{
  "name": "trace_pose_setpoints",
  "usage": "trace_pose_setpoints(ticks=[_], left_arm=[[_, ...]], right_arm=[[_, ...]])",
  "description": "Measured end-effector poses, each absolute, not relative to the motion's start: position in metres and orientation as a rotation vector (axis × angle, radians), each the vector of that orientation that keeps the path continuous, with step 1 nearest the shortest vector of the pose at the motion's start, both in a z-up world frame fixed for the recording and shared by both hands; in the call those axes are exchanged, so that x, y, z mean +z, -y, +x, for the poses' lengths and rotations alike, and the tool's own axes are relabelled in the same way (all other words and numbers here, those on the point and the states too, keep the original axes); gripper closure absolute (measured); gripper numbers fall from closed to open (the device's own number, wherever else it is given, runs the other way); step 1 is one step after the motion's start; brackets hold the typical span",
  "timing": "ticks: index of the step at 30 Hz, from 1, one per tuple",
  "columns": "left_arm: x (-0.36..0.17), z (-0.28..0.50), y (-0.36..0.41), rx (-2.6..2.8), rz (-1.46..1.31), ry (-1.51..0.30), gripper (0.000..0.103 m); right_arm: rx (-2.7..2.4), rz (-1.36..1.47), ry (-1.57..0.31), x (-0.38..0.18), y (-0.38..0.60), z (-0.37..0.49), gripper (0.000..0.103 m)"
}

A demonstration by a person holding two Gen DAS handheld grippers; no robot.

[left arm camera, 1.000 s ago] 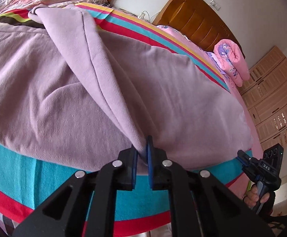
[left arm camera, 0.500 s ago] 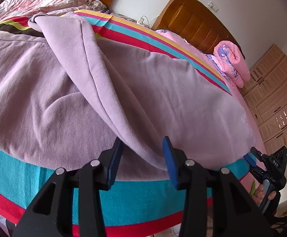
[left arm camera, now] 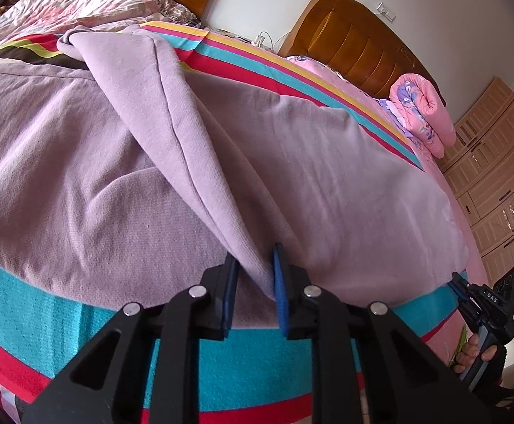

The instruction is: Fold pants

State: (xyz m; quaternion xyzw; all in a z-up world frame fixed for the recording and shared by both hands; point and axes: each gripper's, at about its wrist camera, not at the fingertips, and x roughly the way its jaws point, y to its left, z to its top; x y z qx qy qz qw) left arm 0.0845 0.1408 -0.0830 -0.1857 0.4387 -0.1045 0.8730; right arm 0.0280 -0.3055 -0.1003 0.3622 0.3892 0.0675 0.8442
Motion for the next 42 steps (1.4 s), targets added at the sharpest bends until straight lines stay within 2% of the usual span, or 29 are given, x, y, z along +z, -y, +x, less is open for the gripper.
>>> trace_pose_setpoints(ticks=[3,6,7,8,9,10,14,15,20,21,23,24,25,29,31,33,36,42], left_arm=[[-0.083,0.086,-0.141,-0.220,-0.384,-0.919,0.082],[-0.083,0.086,-0.141,-0.220,-0.386,-0.918,0.082],[-0.083,0.086,-0.141,-0.221,-0.386,-0.917,0.082],[-0.083,0.086,-0.141,-0.221,-0.386,-0.917,0.082],[-0.083,0.086,-0.141,-0.221,-0.386,-0.916,0.082],[-0.083,0.086,-0.141,-0.221,-0.386,-0.917,0.082],[-0.083,0.086,-0.142,-0.223,-0.387,-0.921,0.082],[-0.083,0.087,-0.141,-0.225,-0.384,-0.922,0.082],[-0.083,0.089,-0.140,-0.240,-0.381,-0.927,0.077],[-0.082,0.089,-0.140,-0.244,-0.384,-0.928,0.073],[-0.078,0.087,-0.142,-0.230,-0.385,-0.925,0.052],[-0.074,0.084,-0.145,-0.197,-0.379,-0.911,0.037],[-0.070,0.081,-0.147,-0.174,-0.373,-0.893,0.034],[-0.056,0.077,-0.168,-0.133,-0.382,-0.859,0.031],[-0.048,0.082,-0.190,-0.089,-0.407,-0.851,0.027],[-0.037,0.099,-0.215,-0.058,-0.441,-0.850,0.024],[-0.017,0.142,-0.232,0.030,-0.396,-0.882,0.021],[-0.003,0.252,-0.211,0.146,-0.181,-0.965,0.017]], right_arm=[[0.006,0.656,-0.830,-0.077,0.307,0.019,0.071],[-0.076,0.481,-0.732,-0.043,0.299,0.016,0.068],[-0.074,0.407,-0.718,-0.035,0.293,0.023,0.063],[-0.072,0.334,-0.714,-0.028,0.288,0.033,0.058],[-0.065,0.262,-0.715,-0.026,0.280,0.044,0.046],[-0.063,0.196,-0.722,-0.027,0.273,0.055,0.039],[-0.150,-0.012,-0.888,-0.076,0.274,0.079,0.038],[-0.126,-0.004,-0.841,-0.081,0.278,0.072,0.038],[-0.160,0.011,-0.843,-0.062,0.274,0.063,0.038],[-0.147,0.003,-0.816,-0.051,0.265,0.062,0.037],[-0.068,-0.037,-0.767,-0.033,0.239,0.065,0.037],[-0.015,-0.056,-0.753,-0.027,0.222,0.067,0.036],[0.060,-0.068,-0.747,-0.024,0.203,0.072,0.035],[0.236,-0.144,-0.825,-0.046,0.144,0.087,0.035],[0.269,-0.148,-0.911,-0.066,0.134,0.094,0.035],[0.265,-0.148,-0.909,-0.070,0.135,0.093,0.033],[0.253,-0.108,-0.892,-0.059,0.141,0.094,0.033],[0.253,-0.083,-0.841,-0.039,0.138,0.104,0.033]])
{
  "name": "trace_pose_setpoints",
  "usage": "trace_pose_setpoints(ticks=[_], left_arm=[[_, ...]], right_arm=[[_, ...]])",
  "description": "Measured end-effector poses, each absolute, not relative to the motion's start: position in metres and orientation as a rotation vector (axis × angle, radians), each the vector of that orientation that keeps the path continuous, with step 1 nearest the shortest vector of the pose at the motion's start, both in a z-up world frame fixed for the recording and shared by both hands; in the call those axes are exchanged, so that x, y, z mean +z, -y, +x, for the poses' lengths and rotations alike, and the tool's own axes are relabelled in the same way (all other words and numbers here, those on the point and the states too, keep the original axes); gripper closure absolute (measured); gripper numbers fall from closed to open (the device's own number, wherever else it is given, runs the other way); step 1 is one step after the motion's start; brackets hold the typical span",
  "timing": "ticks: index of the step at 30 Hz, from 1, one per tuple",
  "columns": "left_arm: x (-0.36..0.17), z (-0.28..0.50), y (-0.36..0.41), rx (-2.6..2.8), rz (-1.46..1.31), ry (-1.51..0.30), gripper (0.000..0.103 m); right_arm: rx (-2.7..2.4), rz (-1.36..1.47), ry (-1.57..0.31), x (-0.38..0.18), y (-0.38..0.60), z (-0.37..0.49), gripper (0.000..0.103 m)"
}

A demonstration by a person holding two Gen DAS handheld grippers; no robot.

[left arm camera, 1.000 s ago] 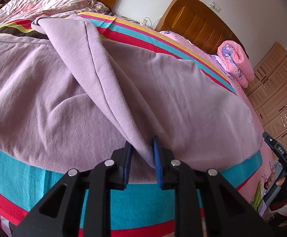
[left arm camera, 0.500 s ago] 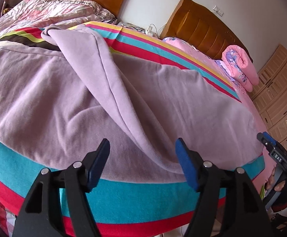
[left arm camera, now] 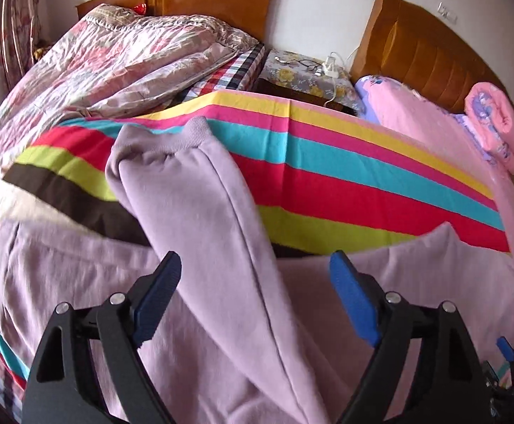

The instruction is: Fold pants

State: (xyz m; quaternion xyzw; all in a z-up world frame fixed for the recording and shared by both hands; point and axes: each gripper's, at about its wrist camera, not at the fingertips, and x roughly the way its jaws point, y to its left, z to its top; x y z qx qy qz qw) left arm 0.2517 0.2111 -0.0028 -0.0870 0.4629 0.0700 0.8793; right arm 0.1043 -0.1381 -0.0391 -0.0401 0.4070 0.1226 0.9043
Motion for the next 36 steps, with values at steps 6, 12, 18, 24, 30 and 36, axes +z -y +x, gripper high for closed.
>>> trace_pose_setpoints(ticks=[6,12,18,24,30,36], left_arm=[[-0.003,0.261,-0.228,0.137,-0.283,-0.898,0.020],[0.007,0.157,-0.314,0.294,-0.423,-0.724,0.017],[-0.012,0.048,-0.410,0.516,-0.558,-0.668,0.014],[-0.047,0.026,-0.472,0.573,-0.756,-0.688,0.028],[-0.064,0.037,-0.493,0.571,-0.806,-0.663,0.036],[-0.070,0.047,-0.489,0.610,-0.733,-0.694,0.042]], right_arm=[[0.358,-0.087,-0.807,-0.019,0.123,0.111,0.033],[0.663,-0.149,-0.741,0.018,0.056,0.144,0.032],[1.159,-0.387,-0.623,0.056,-0.113,0.197,0.032],[1.406,-0.469,-0.760,0.037,-0.315,0.255,0.035],[1.488,-0.564,-0.871,-0.007,-0.427,0.256,0.047],[1.534,-0.645,-0.881,-0.037,-0.442,0.237,0.065]])
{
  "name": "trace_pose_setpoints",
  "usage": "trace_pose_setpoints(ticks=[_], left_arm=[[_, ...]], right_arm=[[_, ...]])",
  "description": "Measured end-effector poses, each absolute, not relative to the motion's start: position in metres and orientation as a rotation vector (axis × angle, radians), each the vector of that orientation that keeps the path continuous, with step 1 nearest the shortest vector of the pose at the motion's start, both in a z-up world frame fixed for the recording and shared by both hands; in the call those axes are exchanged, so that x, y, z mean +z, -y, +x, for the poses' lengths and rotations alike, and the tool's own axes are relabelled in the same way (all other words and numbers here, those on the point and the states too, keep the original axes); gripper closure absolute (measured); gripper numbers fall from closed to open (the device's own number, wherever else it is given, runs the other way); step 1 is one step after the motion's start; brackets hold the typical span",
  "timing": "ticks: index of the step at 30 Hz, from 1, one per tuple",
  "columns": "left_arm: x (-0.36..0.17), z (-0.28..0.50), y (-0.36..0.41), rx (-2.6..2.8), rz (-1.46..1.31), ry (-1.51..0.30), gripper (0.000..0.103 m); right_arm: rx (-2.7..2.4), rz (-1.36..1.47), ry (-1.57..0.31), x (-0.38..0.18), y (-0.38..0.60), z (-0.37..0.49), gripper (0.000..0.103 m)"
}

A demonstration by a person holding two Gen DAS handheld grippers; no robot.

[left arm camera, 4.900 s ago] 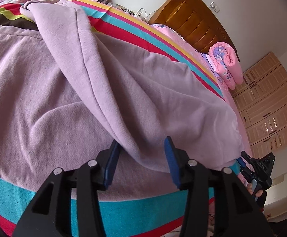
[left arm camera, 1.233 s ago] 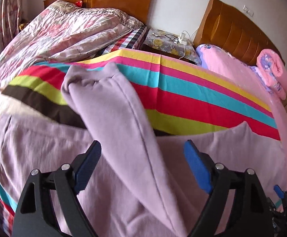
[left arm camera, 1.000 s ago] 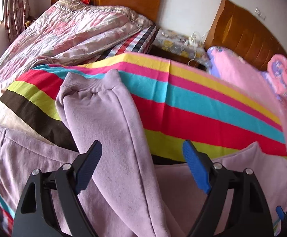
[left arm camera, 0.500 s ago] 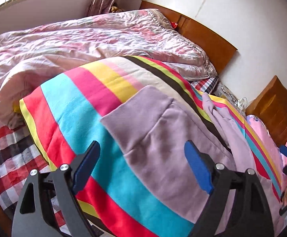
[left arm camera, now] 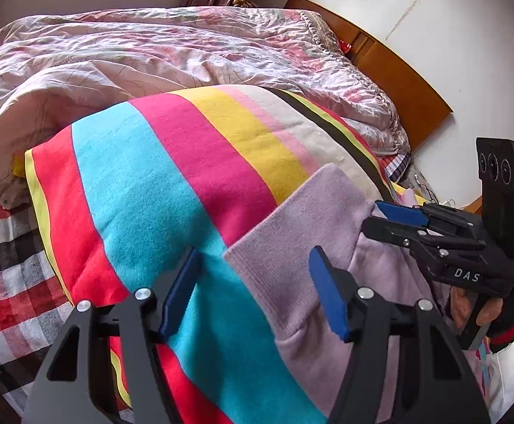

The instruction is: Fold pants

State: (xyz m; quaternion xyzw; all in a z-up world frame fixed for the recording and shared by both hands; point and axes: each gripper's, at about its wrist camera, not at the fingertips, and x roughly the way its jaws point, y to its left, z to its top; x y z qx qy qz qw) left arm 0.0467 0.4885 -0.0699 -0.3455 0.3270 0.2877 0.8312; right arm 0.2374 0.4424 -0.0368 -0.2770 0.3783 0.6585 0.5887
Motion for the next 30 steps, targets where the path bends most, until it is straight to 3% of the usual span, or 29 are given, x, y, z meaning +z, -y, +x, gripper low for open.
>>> trace_pose_setpoints(ticks=[2,3,4,10,14,15,17,18,19,20,21,23,25,27,30], left_arm=[[-0.072,0.048,-0.486,0.625,-0.694,-0.690,0.055],[-0.071,0.046,-0.486,0.609,-0.691,-0.670,0.078],[-0.069,0.044,-0.487,0.592,-0.701,-0.656,0.090],[-0.019,0.039,-0.475,0.601,-0.592,-0.534,0.094],[-0.036,0.053,-0.493,0.671,-0.609,-0.615,0.095],[-0.050,0.058,-0.500,0.706,-0.606,-0.661,0.095],[-0.066,0.057,-0.511,0.687,-0.652,-0.684,0.091],[-0.065,0.051,-0.513,0.679,-0.662,-0.668,0.088],[-0.060,0.047,-0.511,0.691,-0.651,-0.657,0.071],[-0.053,0.042,-0.507,0.713,-0.625,-0.638,0.058],[-0.045,0.037,-0.500,0.748,-0.597,-0.618,0.037],[-0.029,0.031,-0.485,0.727,-0.567,-0.580,0.032],[-0.017,0.035,-0.465,0.624,-0.549,-0.568,0.018],[-0.014,0.043,-0.446,0.532,-0.543,-0.565,0.011],[-0.019,0.063,-0.425,0.395,-0.568,-0.585,0.009]], right_arm=[[1.505,-0.630,-0.851,-0.034,-0.439,0.239,0.081],[1.495,-0.619,-0.835,-0.031,-0.436,0.240,0.092],[1.496,-0.603,-0.813,-0.027,-0.433,0.241,0.093],[1.446,-0.572,-0.676,0.010,-0.430,0.233,0.094],[1.394,-0.601,-0.786,-0.030,-0.450,0.241,0.094],[1.380,-0.606,-0.810,-0.040,-0.453,0.242,0.089],[1.368,-0.540,-0.850,-0.039,-0.448,0.250,0.085],[1.359,-0.513,-0.890,-0.033,-0.444,0.256,0.073],[1.352,-0.482,-0.905,-0.022,-0.436,0.264,0.059],[1.346,-0.443,-0.892,-0.007,-0.424,0.273,0.056],[1.332,-0.394,-0.881,0.009,-0.408,0.286,0.055],[1.278,-0.301,-0.886,0.032,-0.369,0.315,0.053],[1.186,-0.237,-0.919,0.033,-0.324,0.350,0.045],[1.070,-0.140,-1.021,0.012,-0.278,0.387,0.044],[0.988,0.043,-1.182,-0.033,-0.220,0.418,0.044]])
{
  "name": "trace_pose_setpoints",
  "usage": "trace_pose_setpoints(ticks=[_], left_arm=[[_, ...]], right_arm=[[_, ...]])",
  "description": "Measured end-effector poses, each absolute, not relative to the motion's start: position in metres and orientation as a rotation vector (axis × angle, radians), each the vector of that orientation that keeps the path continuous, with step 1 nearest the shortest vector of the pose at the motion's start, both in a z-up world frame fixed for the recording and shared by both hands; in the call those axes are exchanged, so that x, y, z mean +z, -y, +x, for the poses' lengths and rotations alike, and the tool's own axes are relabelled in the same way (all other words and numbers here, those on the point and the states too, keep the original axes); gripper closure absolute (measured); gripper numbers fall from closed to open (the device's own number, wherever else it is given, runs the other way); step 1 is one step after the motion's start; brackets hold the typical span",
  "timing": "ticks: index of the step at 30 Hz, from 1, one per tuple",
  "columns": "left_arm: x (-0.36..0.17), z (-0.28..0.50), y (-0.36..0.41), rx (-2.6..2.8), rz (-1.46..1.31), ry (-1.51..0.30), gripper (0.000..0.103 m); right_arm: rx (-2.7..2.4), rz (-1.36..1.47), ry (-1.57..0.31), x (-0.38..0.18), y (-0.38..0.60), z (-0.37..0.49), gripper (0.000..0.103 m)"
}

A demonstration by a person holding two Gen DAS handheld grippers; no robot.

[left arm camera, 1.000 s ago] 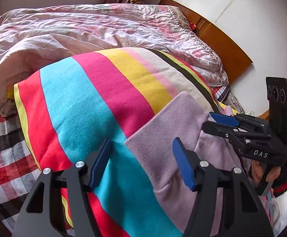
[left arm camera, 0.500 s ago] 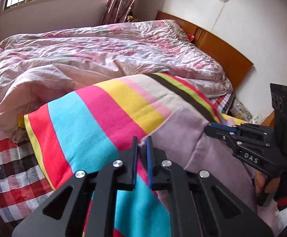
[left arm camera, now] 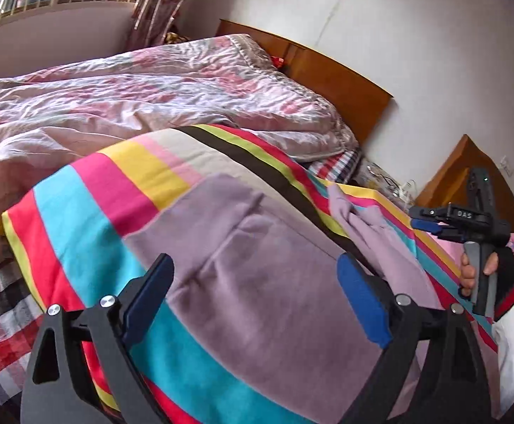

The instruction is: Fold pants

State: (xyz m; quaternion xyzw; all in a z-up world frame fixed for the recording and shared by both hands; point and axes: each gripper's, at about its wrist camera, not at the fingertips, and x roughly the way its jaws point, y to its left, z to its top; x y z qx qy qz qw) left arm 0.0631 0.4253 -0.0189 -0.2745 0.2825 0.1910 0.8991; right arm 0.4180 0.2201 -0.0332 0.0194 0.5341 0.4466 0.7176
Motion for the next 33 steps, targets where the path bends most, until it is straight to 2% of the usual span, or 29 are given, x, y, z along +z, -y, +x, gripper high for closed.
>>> trace_pose_setpoints(ticks=[3,5,6,7,9,10,16,17,20,21,22,24,31,32,33], left_arm=[[-0.029,0.085,-0.411,0.341,-0.576,-0.629,0.009],[-0.032,0.094,-0.404,0.328,-0.576,-0.652,0.009],[-0.034,0.095,-0.403,0.329,-0.579,-0.658,0.009],[-0.035,0.094,-0.402,0.327,-0.583,-0.660,0.009],[-0.033,0.087,-0.401,0.341,-0.588,-0.658,0.009],[-0.032,0.081,-0.403,0.347,-0.593,-0.651,0.009],[-0.040,0.035,-0.431,0.439,-0.696,-0.624,0.009],[-0.044,0.026,-0.438,0.463,-0.728,-0.619,0.009],[-0.055,-0.002,-0.452,0.545,-0.800,-0.609,0.009],[-0.058,-0.010,-0.457,0.571,-0.819,-0.608,0.009],[-0.062,-0.019,-0.460,0.593,-0.836,-0.609,0.009],[-0.066,-0.032,-0.464,0.613,-0.861,-0.609,0.009],[-0.062,-0.028,-0.454,0.463,-0.863,-0.584,0.011],[-0.059,-0.021,-0.449,0.429,-0.852,-0.579,0.013],[-0.056,-0.013,-0.442,0.397,-0.841,-0.576,0.018]], right_arm=[[0.966,0.102,-1.279,-0.068,-0.203,0.419,0.044],[1.015,0.165,-1.270,-0.073,-0.204,0.417,0.046],[1.042,0.198,-1.276,-0.074,-0.208,0.415,0.053],[1.062,0.197,-1.269,-0.073,-0.215,0.412,0.070],[1.075,0.093,-1.185,-0.056,-0.233,0.395,0.092],[1.112,0.049,-1.130,-0.043,-0.242,0.382,0.093],[1.339,-0.258,-0.865,0.033,-0.312,0.256,0.093],[1.385,-0.306,-0.858,0.036,-0.327,0.234,0.092],[1.564,-0.409,-0.954,0.020,-0.359,0.173,0.080],[1.608,-0.440,-0.968,0.013,-0.364,0.158,0.050],[1.626,-0.474,-0.949,0.010,-0.365,0.146,0.026],[1.617,-0.502,-0.889,0.011,-0.356,0.138,0.027],[1.376,-0.291,-0.863,0.017,-0.281,0.231,0.046],[1.343,-0.292,-0.868,0.011,-0.274,0.241,0.048],[1.312,-0.298,-0.877,0.004,-0.267,0.250,0.052]])
